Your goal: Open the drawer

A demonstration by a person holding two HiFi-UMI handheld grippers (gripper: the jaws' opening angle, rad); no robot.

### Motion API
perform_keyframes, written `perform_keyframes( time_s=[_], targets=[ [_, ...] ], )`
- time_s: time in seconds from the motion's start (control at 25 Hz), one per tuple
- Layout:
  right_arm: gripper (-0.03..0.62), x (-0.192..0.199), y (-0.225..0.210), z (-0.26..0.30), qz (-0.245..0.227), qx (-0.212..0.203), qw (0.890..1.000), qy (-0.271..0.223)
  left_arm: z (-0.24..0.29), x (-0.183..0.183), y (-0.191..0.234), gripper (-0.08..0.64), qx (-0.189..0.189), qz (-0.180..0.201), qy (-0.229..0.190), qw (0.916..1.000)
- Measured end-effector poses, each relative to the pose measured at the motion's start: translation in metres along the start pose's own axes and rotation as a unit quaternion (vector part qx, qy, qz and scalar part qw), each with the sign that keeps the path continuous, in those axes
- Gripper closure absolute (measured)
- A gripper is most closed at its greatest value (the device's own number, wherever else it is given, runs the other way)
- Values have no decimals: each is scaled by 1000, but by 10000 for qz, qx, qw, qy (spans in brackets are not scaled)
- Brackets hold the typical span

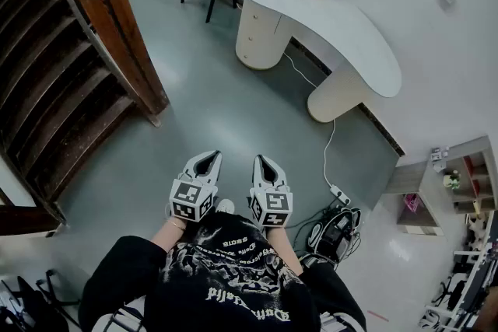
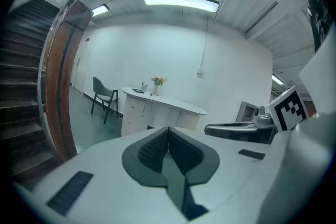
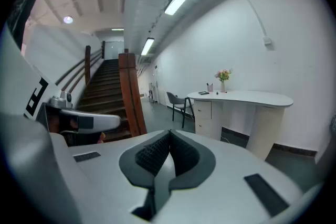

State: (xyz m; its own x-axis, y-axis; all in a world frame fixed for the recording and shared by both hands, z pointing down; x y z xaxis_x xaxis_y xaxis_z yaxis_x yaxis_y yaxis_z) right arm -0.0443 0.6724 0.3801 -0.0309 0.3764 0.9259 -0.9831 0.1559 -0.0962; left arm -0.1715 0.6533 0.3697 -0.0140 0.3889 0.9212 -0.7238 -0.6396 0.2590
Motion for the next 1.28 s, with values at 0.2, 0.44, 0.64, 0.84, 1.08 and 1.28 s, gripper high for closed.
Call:
perform_keyframes(
  time_s=[0.2, 0.44, 0.64, 0.84, 1.08, 1.28],
  targets=[
    [566, 2, -4, 0, -50, -5, 10000, 52, 4, -2, -2, 537, 9, 23, 26, 10000],
    [566, 8, -17, 4, 135, 73, 9999, 45, 10, 7, -5, 537, -25, -67, 31, 10000],
    [566, 13, -31, 3, 317, 3, 9995, 39, 20, 13, -7, 535, -83, -198, 56, 9998],
    [566, 9, -42, 13, 330, 23, 9994, 34, 32, 8, 0, 535, -117, -112, 12, 9999],
    [566, 11, -46, 32, 304, 11, 9995, 68, 47, 6, 20, 535, -146, -85, 28, 9999],
    [566, 10, -45, 61, 159, -78, 9995, 272, 66, 0, 42, 535, -119, -98, 124, 9998]
  ],
)
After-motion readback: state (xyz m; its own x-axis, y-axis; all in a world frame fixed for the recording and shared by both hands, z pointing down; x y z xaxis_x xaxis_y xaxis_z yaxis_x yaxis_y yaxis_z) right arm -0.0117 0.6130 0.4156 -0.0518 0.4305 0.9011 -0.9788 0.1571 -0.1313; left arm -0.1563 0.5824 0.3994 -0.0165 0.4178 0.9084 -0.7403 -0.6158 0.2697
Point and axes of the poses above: the fingertips, and each gripper's own axes: z forward along the fingers, y to its left, x out of its underside, the point moved 2 cm from there along -z, backward along the fingers, and after that the axes turned 3 degrees about x, right-handed, at the moved point
